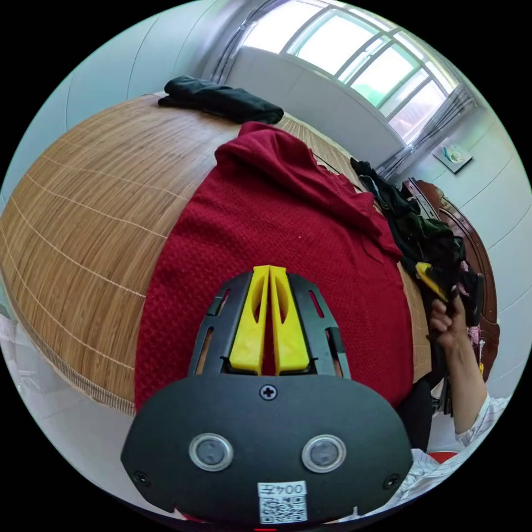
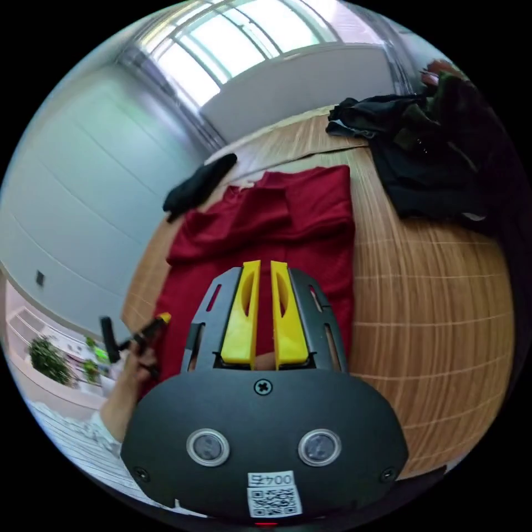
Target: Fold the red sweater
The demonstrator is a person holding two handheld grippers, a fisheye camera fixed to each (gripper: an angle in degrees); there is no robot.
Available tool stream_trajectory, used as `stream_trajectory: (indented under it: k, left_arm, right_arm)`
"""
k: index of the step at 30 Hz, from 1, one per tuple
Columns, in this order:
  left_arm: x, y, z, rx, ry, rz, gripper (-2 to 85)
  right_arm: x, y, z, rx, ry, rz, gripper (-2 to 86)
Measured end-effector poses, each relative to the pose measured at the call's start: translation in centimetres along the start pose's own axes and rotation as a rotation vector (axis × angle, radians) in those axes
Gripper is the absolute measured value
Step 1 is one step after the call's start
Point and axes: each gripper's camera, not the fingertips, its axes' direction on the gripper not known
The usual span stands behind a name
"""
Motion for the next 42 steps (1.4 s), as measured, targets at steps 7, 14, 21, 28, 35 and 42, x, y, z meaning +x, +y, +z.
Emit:
stream_trajectory:
  k: [7, 14, 21, 28, 35, 42]
  left_arm:
    - [-2.4, -1.3, -0.6, -0.030, 0.008, -0.007, 0.4]
    - [-4.4, -1.9, -1.7, -0.017, 0.020, -0.013, 0.6]
    - [-5.7, -2.3, -2.4, -0.012, 0.037, -0.020, 0.7]
    - [-6.8, -2.5, -2.8, -0.008, 0.070, -0.034, 0.7]
    - [-7.2, -2.5, -2.6, -0.004, 0.092, -0.043, 0.7]
    - [-6.7, -2.1, -1.9, -0.002, 0.104, -0.048, 0.7]
  right_arm:
    - [9.8, -8.3, 1.8, -0.068, -0.354, 0.461, 10.0]
    - [12.4, -10.4, 2.8, -0.130, -0.275, 0.556, 12.2]
    - [10.5, -13.9, 1.7, -0.217, -0.188, 0.471, 4.1]
    - [-6.2, -20.6, -7.1, -0.033, 0.082, -0.095, 1.4]
    - [3.0, -13.9, -6.1, -0.069, 0.278, 0.072, 3.2]
    - [10.1, -8.7, -5.5, -0.079, 0.176, 0.221, 6.9]
